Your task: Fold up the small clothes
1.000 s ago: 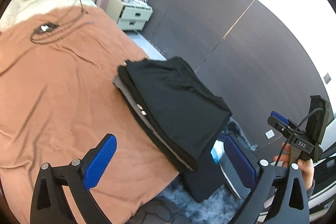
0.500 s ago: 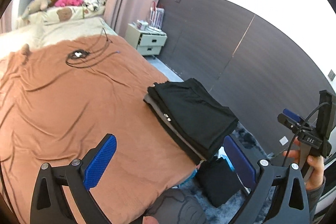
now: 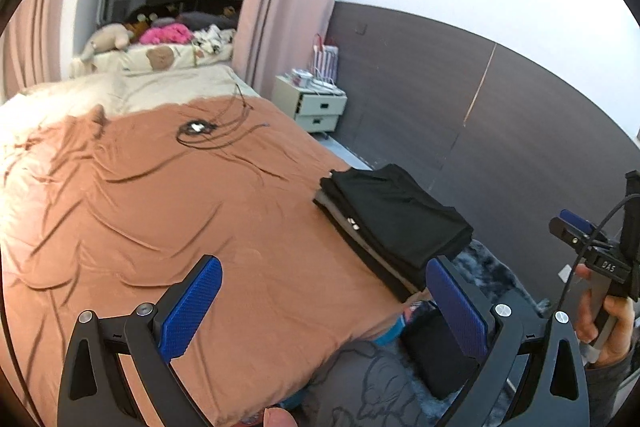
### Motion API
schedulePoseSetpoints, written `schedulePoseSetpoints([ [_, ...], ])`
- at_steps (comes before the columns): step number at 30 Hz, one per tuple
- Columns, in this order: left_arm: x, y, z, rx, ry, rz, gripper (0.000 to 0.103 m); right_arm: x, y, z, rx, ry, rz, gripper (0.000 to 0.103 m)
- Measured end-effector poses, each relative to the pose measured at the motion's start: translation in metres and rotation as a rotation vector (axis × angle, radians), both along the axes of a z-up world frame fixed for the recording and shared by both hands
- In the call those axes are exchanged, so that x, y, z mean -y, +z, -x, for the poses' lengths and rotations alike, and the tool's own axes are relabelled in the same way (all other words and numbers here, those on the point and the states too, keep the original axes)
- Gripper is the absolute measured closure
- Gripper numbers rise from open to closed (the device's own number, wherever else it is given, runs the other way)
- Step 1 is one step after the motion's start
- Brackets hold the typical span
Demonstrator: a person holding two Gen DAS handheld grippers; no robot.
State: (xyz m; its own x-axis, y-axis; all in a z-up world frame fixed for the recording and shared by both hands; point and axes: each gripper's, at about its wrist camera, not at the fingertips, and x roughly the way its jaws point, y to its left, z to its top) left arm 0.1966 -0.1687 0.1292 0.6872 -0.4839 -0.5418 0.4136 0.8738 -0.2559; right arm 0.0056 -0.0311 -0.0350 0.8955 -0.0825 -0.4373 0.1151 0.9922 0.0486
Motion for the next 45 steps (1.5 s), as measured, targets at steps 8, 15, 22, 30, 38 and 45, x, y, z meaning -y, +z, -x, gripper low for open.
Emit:
schedulePoseSetpoints([
  [8,-0.018,-0.001,0.045,0.104,0.055,-0.049,0.000,-0.012,-0.018,0.037,0.056,0.013,0.003,0.000],
  [15,-0.027,-0.010,0.081,0.181,0.100,-0.088,0.000,-0.018,-0.044,0.062,0.069,0.048,-0.038,0.000],
  [22,-0.039,-0.027,0.107,0.216,0.144,-0.100,0.000,-0.016,-0.060,0.080,0.094,0.041,-0.065,0.000],
  [30,-0.056,-0.051,0.130,0.204,0.195,-0.089,0.000,-0.027,-0.070,0.086,0.082,0.043,-0.076,0.000],
  [38,-0.069,-0.075,0.156,0.194,0.244,-0.095,0.000,-0.043,-0.084,0.093,0.053,0.061,-0.072,0.000],
  [45,-0.078,-0.091,0.175,0.197,0.281,-0.120,0.000,-0.056,-0.098,0.100,0.046,0.050,-0.066,0.000],
])
